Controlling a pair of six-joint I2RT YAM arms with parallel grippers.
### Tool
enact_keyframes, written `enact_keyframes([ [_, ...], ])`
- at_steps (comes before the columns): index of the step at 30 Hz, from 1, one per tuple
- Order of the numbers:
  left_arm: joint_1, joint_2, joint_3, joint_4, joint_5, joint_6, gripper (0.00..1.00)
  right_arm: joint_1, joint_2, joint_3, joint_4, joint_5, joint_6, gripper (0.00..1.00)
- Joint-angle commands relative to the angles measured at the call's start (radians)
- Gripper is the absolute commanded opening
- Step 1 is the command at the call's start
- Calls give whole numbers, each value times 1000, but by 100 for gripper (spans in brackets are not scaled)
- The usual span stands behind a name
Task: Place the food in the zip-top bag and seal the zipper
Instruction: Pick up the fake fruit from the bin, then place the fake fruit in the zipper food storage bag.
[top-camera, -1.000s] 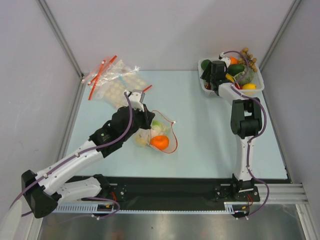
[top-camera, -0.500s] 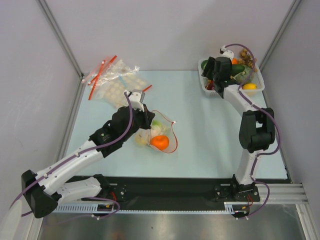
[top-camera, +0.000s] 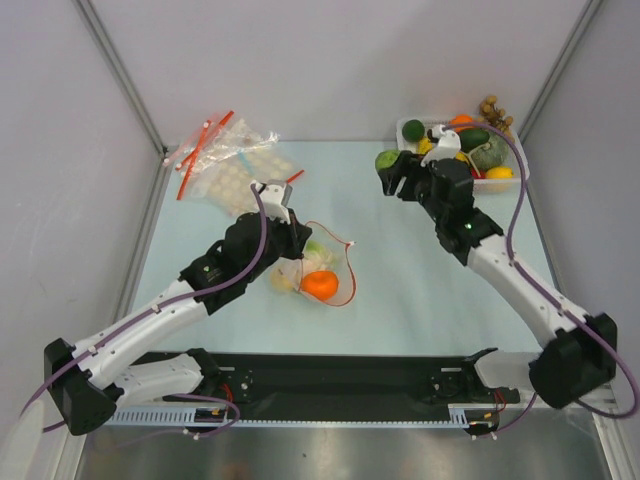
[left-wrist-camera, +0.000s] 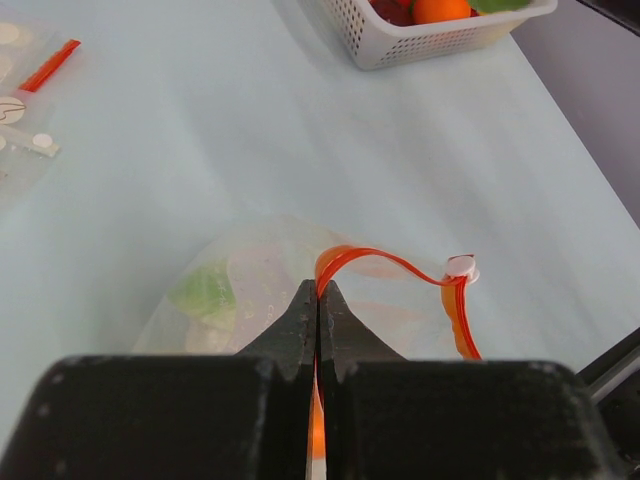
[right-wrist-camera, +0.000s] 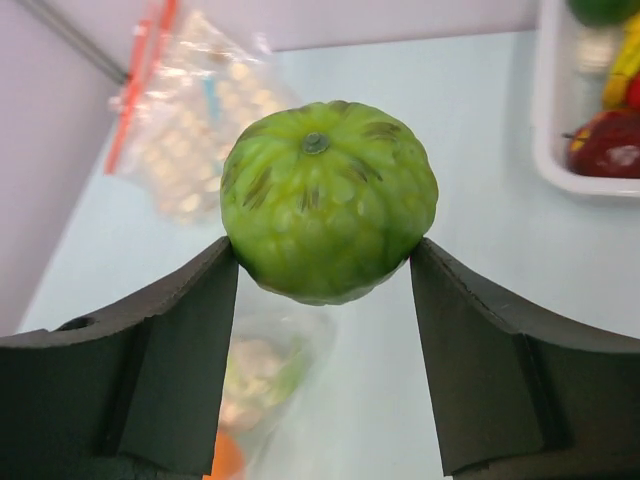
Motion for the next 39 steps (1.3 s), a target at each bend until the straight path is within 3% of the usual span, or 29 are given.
enact_keyframes([
  [1,5,-11,18,41,14,2,0,54,-146,-113,95,-85,69,62],
  [7,5,0,26,30,-8,9,0,161,-308,-222,115,-180,115,58],
  [13,10,12,20,34,-12,-8,0,324,-374,-296,147,-205,-12,57],
  [20,37,4,12,25,-15,-43,0,474,-324,-310,168,-214,-139,55],
  [23,45,-13,1,31,-24,-52,0,543,-281,-291,152,-134,-195,56],
  [26,45,-22,-3,31,-32,-54,0,557,-249,-270,129,-70,-209,60],
  [30,45,-43,-8,31,-40,-52,0,571,-235,-276,138,-47,-218,97],
  [35,45,-53,-13,34,-46,-49,0,572,-262,-281,133,10,-222,100],
  [39,45,-51,-13,36,-41,-46,0,571,-302,-291,124,155,-207,99],
])
